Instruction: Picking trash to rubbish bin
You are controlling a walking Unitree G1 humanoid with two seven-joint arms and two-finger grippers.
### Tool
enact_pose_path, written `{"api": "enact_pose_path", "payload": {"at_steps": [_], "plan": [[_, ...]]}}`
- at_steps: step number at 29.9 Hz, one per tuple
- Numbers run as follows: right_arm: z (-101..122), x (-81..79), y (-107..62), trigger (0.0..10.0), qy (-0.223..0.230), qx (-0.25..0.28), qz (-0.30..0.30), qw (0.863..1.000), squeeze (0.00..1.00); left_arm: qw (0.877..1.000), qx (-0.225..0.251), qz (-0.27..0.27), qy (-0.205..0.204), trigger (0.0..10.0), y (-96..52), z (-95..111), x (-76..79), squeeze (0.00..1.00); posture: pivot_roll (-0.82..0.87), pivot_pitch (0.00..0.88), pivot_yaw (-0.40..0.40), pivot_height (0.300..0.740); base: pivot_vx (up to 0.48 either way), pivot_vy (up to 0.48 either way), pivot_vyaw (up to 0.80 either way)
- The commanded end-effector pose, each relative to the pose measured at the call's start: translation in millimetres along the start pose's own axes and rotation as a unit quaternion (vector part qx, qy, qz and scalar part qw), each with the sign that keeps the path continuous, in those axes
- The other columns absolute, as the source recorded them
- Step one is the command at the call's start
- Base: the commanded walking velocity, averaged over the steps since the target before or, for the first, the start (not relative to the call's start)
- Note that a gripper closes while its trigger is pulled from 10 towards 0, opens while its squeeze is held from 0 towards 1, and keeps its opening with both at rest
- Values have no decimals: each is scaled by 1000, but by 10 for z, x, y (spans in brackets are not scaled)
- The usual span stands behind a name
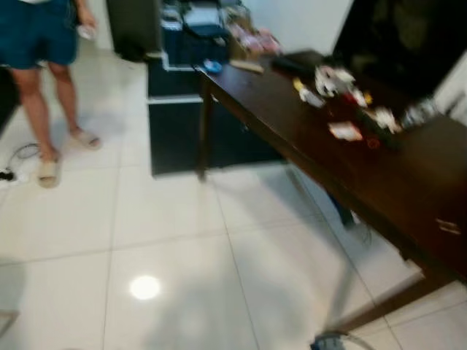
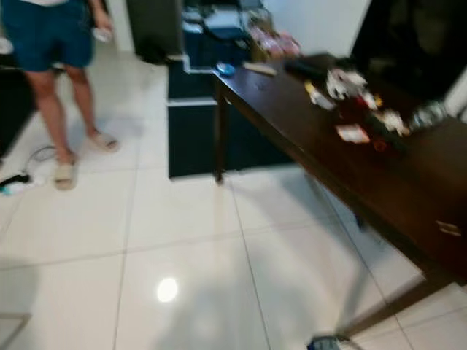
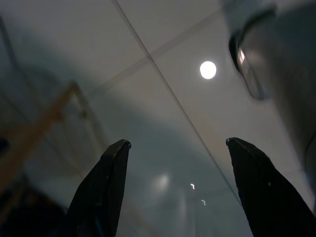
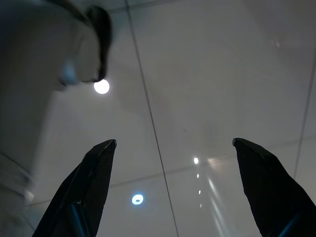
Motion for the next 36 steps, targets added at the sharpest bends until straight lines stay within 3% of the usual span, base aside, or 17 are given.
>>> {"api": "enact_pose_path", "payload": {"at_steps": [1,22,36], "plan": [[-3,25,-1,10000,-2,-1,-4,1000,0,1000,-9,-8,-1,10000,-2,-64,43,0,70,84,-34,740,0,0,-800],[19,17,0,10000,-8,3,-2,1000,0,1000,-10,-9,-13,10000,0,-54,53,0,74,77,-43,740,0,0,-800],[131,-2,2,10000,-26,24,8,999,0,1000,-10,-13,-19,10000,2,-25,59,0,77,62,-50,740,207,0,0]]}}
Point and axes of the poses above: a point about 5 cm out from each wrist's last joint towards the gripper, its own y axis pointing out of the wrist towards the gripper, its own z axis along the axis of the wrist's last joint, x = y × z, the point moved 1 cm from there along y, pointing out of the wrist towards the gripper, and after that the axes turned 7 degrees about -y, right-handed, at the moved point
